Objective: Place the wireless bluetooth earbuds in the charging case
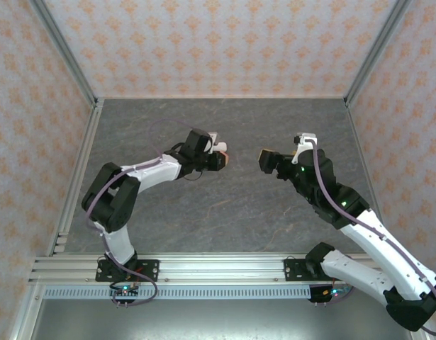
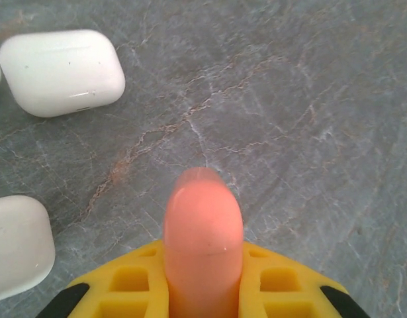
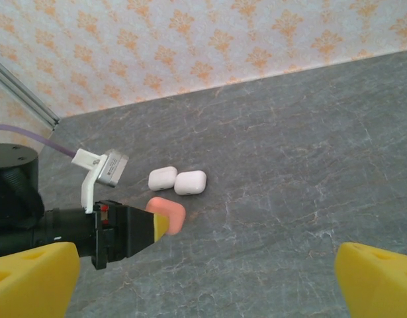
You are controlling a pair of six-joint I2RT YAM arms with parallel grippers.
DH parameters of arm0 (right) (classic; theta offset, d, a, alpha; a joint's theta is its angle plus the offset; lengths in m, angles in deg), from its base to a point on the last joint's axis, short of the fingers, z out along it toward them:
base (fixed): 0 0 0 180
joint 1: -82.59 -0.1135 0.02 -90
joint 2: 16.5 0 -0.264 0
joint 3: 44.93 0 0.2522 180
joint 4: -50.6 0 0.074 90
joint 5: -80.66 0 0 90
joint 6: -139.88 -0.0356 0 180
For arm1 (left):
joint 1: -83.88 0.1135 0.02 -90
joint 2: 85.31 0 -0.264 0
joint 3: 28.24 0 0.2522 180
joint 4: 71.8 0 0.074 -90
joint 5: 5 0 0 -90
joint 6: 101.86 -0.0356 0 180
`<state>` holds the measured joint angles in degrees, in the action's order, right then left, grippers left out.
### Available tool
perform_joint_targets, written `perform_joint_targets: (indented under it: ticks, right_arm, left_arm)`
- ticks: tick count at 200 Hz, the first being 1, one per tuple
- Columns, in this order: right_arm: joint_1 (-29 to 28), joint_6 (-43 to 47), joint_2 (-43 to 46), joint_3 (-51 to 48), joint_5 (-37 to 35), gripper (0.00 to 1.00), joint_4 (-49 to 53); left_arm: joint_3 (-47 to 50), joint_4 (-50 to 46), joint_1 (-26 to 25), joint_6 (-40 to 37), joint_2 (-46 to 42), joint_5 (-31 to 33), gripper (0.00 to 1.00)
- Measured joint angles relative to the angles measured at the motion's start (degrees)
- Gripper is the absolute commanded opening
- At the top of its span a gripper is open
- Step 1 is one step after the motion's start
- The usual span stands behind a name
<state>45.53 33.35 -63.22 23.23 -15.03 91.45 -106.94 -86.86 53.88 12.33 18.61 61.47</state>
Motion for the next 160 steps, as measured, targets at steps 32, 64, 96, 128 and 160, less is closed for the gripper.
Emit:
perform_joint_targets:
  ticks: [32,64,96,128,160]
  right_arm:
    - [0.0,0.0,0.0,-0.5,-0.2,0.99,0.3]
    - [0.0,-0.2,0.0,-0.9,-0.2,0.99,0.5]
    - [0.0,-0.2,-0.2,-0.9,-0.2,0.99,0.5]
    - [0.0,-0.2,-0.8,-0.9,-0.2,0.99,0.5]
    - [0.0,-0.2,-0.9,-0.9,-0.2,0.99,0.5]
  left_arm:
    - [-1.5,-0.3,0.0,0.5,3.5,0.0,0.00]
    - [-2.5,-0.8,0.0,0.9,5.5,0.0,0.07]
    - [-3.5,-0.7,0.0,1.3,7.3,0.0,0.13]
    - [-3.7,-0.7,0.1,1.5,8.4,0.1,0.19]
    - [-3.7,-0.6,0.1,1.5,8.5,0.3,0.30]
